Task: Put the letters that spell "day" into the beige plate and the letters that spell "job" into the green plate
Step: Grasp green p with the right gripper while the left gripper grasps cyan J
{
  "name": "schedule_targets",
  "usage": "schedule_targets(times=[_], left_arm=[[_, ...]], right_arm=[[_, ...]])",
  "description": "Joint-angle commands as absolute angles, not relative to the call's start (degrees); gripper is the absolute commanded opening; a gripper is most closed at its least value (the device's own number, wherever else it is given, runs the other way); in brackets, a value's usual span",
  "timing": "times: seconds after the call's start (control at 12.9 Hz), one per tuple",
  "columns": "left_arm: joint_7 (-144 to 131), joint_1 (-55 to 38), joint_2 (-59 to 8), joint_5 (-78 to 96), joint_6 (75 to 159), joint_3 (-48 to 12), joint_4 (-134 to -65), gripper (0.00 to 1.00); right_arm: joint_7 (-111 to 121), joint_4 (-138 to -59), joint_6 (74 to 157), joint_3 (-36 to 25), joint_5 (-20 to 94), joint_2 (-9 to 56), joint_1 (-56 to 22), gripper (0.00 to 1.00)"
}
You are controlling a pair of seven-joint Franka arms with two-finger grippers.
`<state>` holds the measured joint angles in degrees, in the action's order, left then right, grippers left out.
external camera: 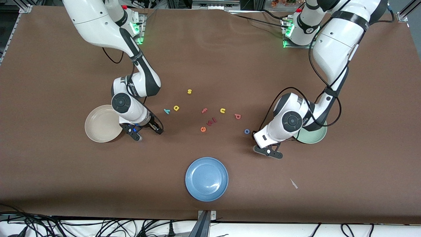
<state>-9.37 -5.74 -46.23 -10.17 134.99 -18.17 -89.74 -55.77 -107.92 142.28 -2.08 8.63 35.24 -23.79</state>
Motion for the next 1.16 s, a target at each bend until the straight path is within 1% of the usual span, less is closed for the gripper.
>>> schedule_targets(times=[0.0, 0.08, 0.23, 0.54, 0.7, 0.78, 0.93, 1.09], left_arm=[[-6.7, -5.1, -45.3, -11.7, 132.9, -18.4, -88.9, 0.37], [-5.9, -5.1, -45.3, -11.7, 132.8, -18.4, -88.8, 0.37], [-5.7, -5.6, -46.0, -11.9, 133.0, -18.3, -88.8, 0.37], [-5.9, -5.9, -47.5, -16.4, 133.5, -18.3, -88.7, 0.35], [-6.1, -5.9, -47.7, -16.7, 133.5, -18.3, -88.6, 0.32], [-6.3, -6.1, -48.1, -16.7, 133.7, -18.3, -88.6, 0.23], [-6.3, -6.1, -48.7, -16.7, 135.3, -18.3, -89.1, 0.0], [-5.8, -6.0, -48.3, -16.7, 135.3, -18.5, -88.9, 0.0]], right_arm=[[-54.6, -109.0, 143.2, -1.9, 7.7, 35.0, -23.5, 0.73], [-54.6, -109.0, 143.2, -1.9, 7.7, 35.1, -23.5, 0.68], [-54.4, -108.9, 143.1, -1.9, 7.7, 35.3, -23.5, 0.55], [-54.2, -108.8, 143.1, -1.9, 7.7, 35.5, -23.2, 0.37], [-54.2, -108.8, 143.1, -1.9, 7.7, 35.8, -23.2, 0.28], [-54.2, -108.7, 143.1, -1.9, 7.7, 35.9, -23.2, 0.22], [-54.2, -108.5, 143.1, -1.9, 7.8, 35.9, -23.2, 0.16], [-54.1, -108.5, 143.1, -1.9, 7.8, 35.9, -23.3, 0.11]])
